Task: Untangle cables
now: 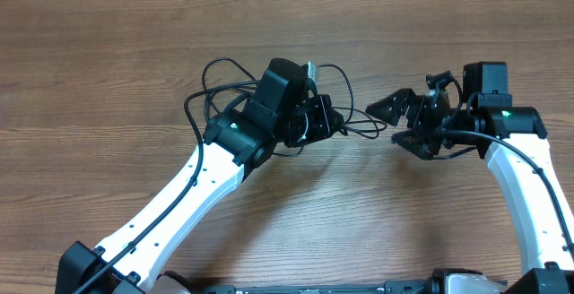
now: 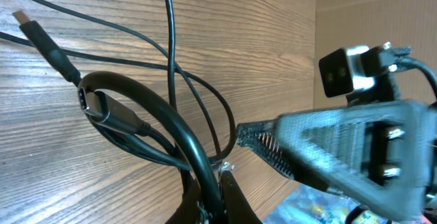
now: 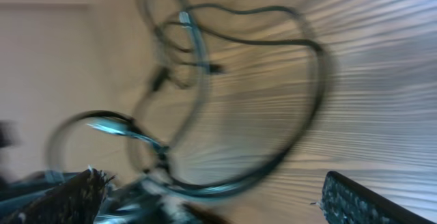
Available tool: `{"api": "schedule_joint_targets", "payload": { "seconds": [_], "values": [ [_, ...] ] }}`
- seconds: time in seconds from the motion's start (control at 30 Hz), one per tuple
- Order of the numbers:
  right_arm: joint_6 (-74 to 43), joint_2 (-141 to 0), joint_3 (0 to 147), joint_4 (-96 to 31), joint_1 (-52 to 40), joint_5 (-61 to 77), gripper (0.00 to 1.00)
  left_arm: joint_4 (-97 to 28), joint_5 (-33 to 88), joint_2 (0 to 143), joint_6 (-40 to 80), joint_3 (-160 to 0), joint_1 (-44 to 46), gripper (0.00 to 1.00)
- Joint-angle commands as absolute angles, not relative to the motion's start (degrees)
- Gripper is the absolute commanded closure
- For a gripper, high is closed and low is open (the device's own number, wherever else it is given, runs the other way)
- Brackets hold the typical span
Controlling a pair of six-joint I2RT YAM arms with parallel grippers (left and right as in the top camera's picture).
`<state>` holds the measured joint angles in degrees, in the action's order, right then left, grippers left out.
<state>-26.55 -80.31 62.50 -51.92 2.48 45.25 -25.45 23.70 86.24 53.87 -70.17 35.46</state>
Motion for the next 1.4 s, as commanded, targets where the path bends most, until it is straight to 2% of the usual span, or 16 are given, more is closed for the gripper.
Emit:
{"api": "schedule_joint_targets", "payload": {
  "seconds": [0.0,0.1,0.47,0.63,0.77,1.07,1.17,1.2,1.37],
  "values": [
    [-39.5,-80.6,63.3,-49.2,2.2,55.1,0.0,-25.0,22.0,85.3,58.9,-71.4,34.9,0.96],
    [-45.9,-80.6,63.3,-49.4,2.2,55.4,0.0,-24.3,21.9,85.3,64.1,-71.4,34.9,0.96],
    [-53.6,-80.7,63.3,-48.6,2.2,51.3,0.0,-15.4,28.1,85.3,72.5,-71.4,35.0,0.96],
    [-54.1,-80.7,63.3,-46.5,1.8,51.2,0.09,-14.5,28.5,85.3,74.8,-71.4,36.1,0.96],
    [-54.8,-80.9,63.3,-44.6,0.3,50.2,0.23,-12.6,28.8,85.3,75.1,-71.4,38.0,0.96],
    [-55.5,-82.8,63.3,-43.9,-0.3,48.7,0.69,-7.4,33.6,85.3,75.5,-71.4,38.5,0.96],
    [-55.5,-83.7,63.3,-43.9,-0.3,48.7,0.93,-7.3,34.5,85.3,75.7,-71.4,38.5,0.96],
    [-55.5,-84.2,63.3,-43.9,-0.3,48.7,0.96,-7.3,34.9,85.3,75.9,-71.4,38.5,0.96],
    [-55.5,-85.3,63.3,-43.9,-0.3,46.2,0.96,-7.2,36.0,85.3,75.8,-71.4,38.3,0.96]
  ]
}}
